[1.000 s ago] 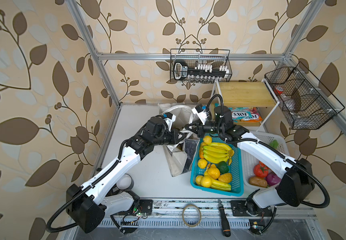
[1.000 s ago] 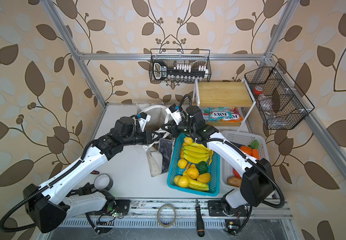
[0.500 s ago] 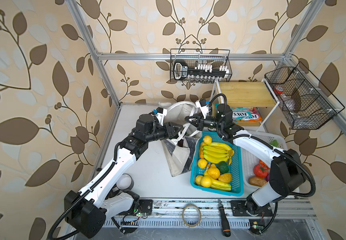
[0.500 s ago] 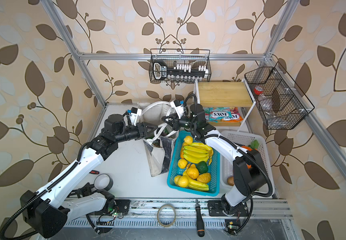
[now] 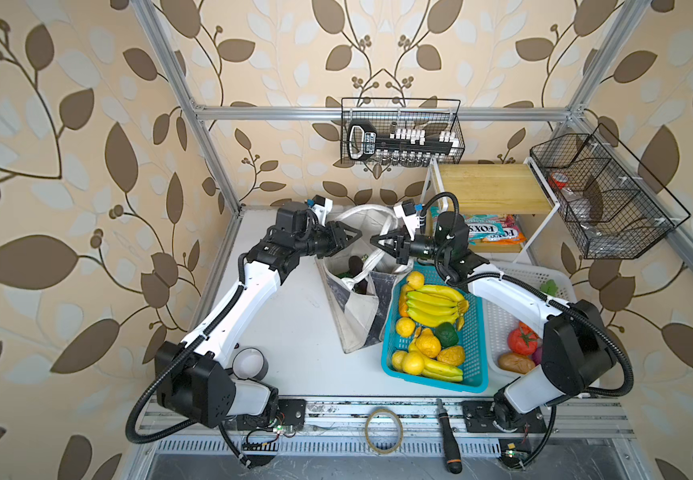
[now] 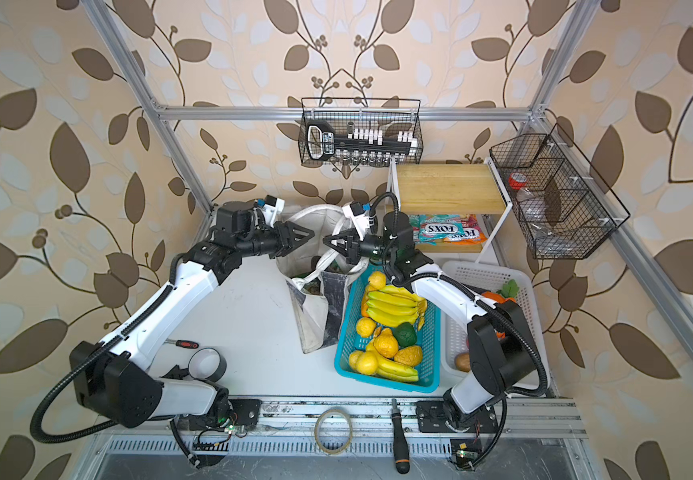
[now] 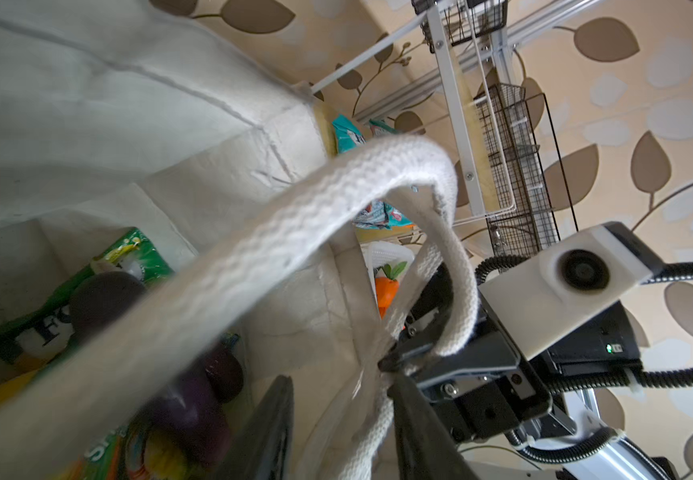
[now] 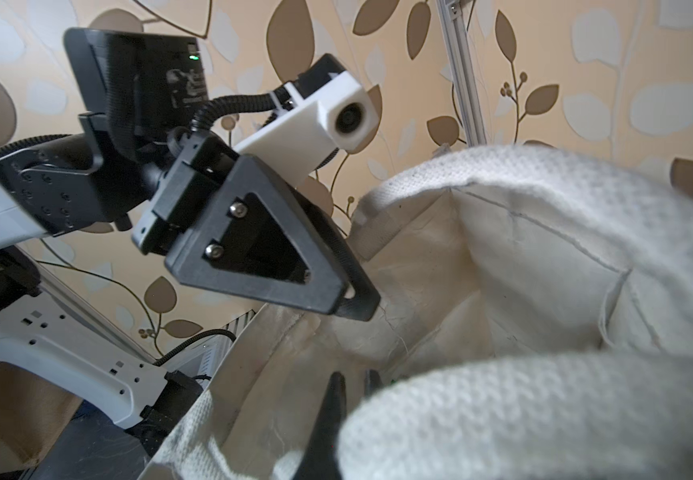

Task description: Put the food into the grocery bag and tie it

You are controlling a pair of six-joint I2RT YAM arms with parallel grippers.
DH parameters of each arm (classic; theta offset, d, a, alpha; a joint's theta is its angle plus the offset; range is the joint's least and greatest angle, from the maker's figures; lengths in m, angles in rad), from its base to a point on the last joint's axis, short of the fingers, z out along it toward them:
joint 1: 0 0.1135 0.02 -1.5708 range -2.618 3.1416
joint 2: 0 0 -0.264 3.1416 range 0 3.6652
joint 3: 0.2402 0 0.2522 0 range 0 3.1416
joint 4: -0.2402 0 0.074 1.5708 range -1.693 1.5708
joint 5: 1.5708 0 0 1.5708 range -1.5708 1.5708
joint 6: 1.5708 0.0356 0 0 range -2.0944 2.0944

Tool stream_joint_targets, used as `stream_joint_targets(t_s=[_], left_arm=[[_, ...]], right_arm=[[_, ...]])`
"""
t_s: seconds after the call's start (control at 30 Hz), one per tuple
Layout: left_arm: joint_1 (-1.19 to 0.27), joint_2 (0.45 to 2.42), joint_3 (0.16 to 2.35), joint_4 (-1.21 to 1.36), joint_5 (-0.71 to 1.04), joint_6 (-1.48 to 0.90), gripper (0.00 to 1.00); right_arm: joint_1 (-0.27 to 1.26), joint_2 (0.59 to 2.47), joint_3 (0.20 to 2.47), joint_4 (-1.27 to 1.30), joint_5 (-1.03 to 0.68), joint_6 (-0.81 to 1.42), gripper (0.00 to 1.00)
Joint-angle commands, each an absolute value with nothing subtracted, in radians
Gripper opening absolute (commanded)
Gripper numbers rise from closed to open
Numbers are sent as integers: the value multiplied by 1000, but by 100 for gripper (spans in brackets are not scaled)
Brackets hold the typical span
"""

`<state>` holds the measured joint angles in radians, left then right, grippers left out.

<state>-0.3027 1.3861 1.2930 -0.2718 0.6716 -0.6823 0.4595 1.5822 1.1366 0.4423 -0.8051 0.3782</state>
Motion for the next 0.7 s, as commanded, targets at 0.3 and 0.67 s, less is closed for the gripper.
stream_joint_targets(t_s=[0.3,0.67], left_arm=[[-346,1536,1273,146,1046,-935,51],[-377,1568,1212,245,1165,-1097,45]], right_arm=[[449,1632,1165,677,-992,576,0],[445,1635,1216,609,-993,567,0]])
